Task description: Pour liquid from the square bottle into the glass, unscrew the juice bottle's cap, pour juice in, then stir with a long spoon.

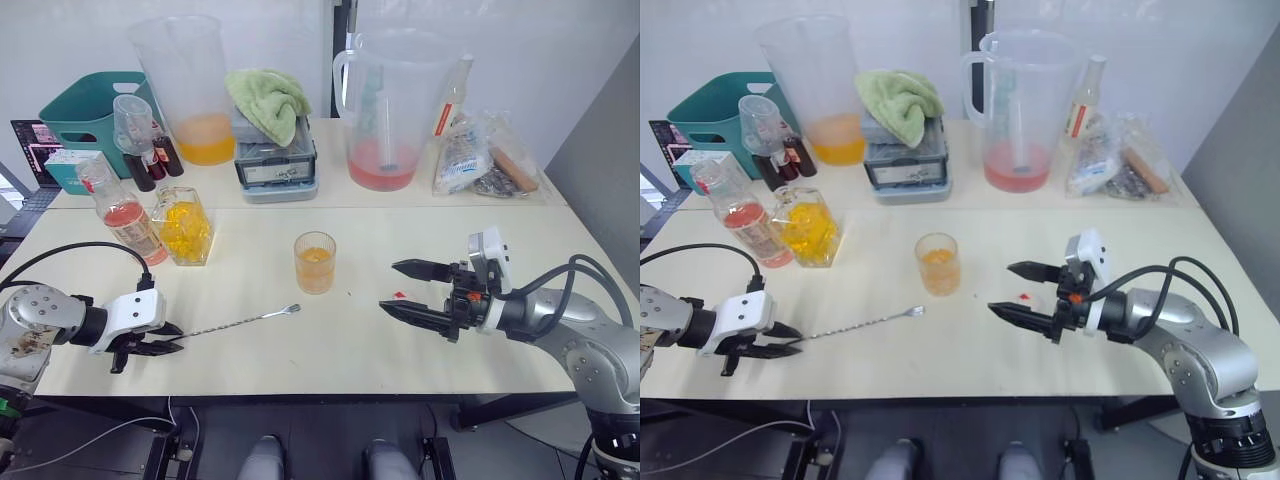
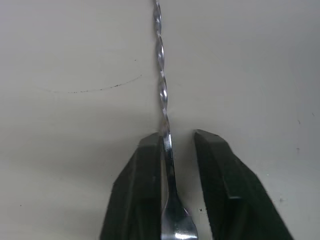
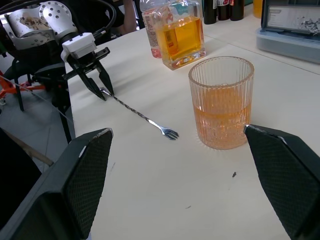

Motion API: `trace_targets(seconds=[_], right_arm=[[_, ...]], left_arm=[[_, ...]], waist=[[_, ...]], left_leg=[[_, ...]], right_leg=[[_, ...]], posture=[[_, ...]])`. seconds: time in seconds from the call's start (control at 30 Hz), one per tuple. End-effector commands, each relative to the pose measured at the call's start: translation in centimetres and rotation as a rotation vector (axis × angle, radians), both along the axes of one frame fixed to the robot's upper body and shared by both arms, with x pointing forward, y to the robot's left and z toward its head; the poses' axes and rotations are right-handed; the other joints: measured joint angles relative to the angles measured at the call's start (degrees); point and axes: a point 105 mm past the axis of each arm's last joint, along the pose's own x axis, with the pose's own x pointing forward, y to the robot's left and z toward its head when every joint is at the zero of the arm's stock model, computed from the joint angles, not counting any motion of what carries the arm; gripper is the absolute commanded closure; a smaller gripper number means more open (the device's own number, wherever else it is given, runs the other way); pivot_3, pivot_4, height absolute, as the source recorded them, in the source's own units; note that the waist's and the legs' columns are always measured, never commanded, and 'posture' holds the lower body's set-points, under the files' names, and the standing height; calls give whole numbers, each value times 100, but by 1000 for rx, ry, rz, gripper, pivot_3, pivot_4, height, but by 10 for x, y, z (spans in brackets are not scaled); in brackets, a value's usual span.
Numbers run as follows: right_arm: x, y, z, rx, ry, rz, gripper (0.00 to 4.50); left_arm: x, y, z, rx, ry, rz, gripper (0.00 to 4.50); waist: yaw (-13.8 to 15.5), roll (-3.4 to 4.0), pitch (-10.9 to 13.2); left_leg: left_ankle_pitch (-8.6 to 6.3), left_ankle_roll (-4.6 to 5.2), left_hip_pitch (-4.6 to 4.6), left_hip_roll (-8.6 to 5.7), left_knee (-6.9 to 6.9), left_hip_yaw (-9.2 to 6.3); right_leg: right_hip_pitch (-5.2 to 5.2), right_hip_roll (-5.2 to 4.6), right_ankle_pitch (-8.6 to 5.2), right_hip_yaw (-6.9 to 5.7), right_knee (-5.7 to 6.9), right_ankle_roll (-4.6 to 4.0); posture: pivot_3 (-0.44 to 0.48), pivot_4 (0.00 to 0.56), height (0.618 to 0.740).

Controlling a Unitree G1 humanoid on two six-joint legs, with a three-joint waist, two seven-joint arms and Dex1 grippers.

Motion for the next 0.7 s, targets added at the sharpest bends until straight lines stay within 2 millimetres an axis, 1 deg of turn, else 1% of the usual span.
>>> trace_targets(seconds=[0.03,0.17,0.23,0.3,0.4,0.5,0.57,0.63,0.7], right_arm=[[-4,1,11,4,-45,10,0],[-4,0,11,4,-43,5,0],[-3,-1,11,3,-41,3,0],[-3,-2,10,2,-36,-1,0],[-3,-7,5,4,-11,-25,0],[-4,-13,0,2,11,-44,0],[-4,-17,-3,10,32,-59,0],[-5,-14,0,50,45,-53,0],[-7,-1,12,154,59,-30,0]], left_arm=[[-7,-1,-16,3,67,-21,4467],[-5,-7,-10,-28,27,-55,4467],[-5,-12,-2,-59,13,-82,4467],[-5,-20,12,-131,-10,-96,4467],[-4,-37,39,-295,-37,-104,4467],[-9,-48,56,-410,-25,-106,4467],[-14,-60,69,-518,-15,-100,4467],[-17,-74,80,-604,-3,-90,4467],[-19,-90,85,-653,4,-85,4467]], waist=[[-3,1,0],[-1,4,-1],[12,4,-1],[10,4,-1],[13,-3,3],[-2,-5,3],[-6,-6,4],[-13,-5,4],[-22,-6,4]], left_leg=[[0,0,0,0,0,0],[0,0,0,0,0,0],[0,0,-3,-1,1,0],[0,0,-7,-1,6,0],[0,0,-11,0,8,-5],[0,0,-13,0,12,-5],[0,0,-13,1,12,-5],[0,0,-13,2,12,-5],[0,0,-10,2,14,-6]], right_leg=[[0,0,0,0,0,0],[0,0,0,0,0,-1],[0,0,0,0,-1,-1],[0,-1,0,0,-2,-1],[-2,0,0,-6,1,-1],[-4,0,0,-4,2,-1],[-4,1,0,-5,2,-1],[-5,2,0,-3,3,-1],[-5,2,-1,-3,9,-1]], posture=[[0,150,740],[0,150,740],[0,150,740],[0,150,740],[0,150,740],[0,150,740],[0,150,740],[0,150,740],[0,150,740]])
